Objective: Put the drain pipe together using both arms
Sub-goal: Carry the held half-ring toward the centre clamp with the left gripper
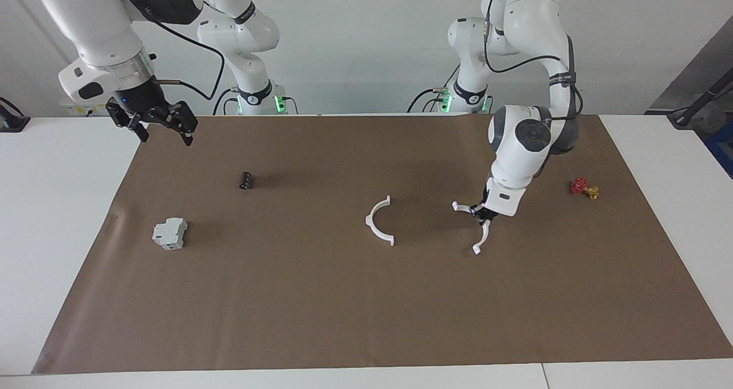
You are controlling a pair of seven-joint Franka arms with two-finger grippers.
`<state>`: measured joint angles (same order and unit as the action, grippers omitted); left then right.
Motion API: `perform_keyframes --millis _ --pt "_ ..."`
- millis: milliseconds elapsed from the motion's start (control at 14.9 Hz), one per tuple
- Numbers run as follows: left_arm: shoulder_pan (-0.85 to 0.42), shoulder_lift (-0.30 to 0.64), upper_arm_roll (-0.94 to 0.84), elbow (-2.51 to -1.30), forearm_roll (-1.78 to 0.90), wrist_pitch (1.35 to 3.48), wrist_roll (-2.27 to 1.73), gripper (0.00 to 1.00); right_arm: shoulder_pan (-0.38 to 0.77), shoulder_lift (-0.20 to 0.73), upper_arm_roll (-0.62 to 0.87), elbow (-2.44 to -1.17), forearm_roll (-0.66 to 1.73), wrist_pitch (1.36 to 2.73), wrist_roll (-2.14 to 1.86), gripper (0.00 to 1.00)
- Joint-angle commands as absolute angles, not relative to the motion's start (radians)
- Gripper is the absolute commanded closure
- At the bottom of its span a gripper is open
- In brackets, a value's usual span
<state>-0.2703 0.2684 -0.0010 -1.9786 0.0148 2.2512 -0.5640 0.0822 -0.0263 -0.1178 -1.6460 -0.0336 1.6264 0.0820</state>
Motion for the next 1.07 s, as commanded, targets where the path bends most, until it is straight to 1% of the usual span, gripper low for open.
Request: perform_keyframes --millis 0,201,469,670,1004 --pt "-0.330 0.282 0.012 -1.957 0.034 2.230 -0.653 1.00 0.084 -0.044 -0.126 -1.663 -0.015 1.618 0.061 0.00" --pt "-0.330 0.297 -0.026 -1.928 0.035 2.238 -0.660 1.00 0.084 -0.044 -0.126 -1.663 -0.015 1.618 0.061 0.00" --pt "-0.330 0.316 -0.034 -1.907 0.058 2.243 -0.478 1.00 0.084 -0.044 -0.126 -1.663 -0.015 1.618 0.061 0.00" --pt "-0.330 0.359 -0.063 -1.858 0.057 2.243 -0.422 1.00 0.084 -0.044 -0.126 -1.663 -0.015 1.618 0.061 0.00" --pt "-0.342 0.399 -0.120 -1.853 0.057 2.286 -0.434 1.00 0.084 -0.044 -0.126 -1.663 -0.015 1.618 0.061 0.00"
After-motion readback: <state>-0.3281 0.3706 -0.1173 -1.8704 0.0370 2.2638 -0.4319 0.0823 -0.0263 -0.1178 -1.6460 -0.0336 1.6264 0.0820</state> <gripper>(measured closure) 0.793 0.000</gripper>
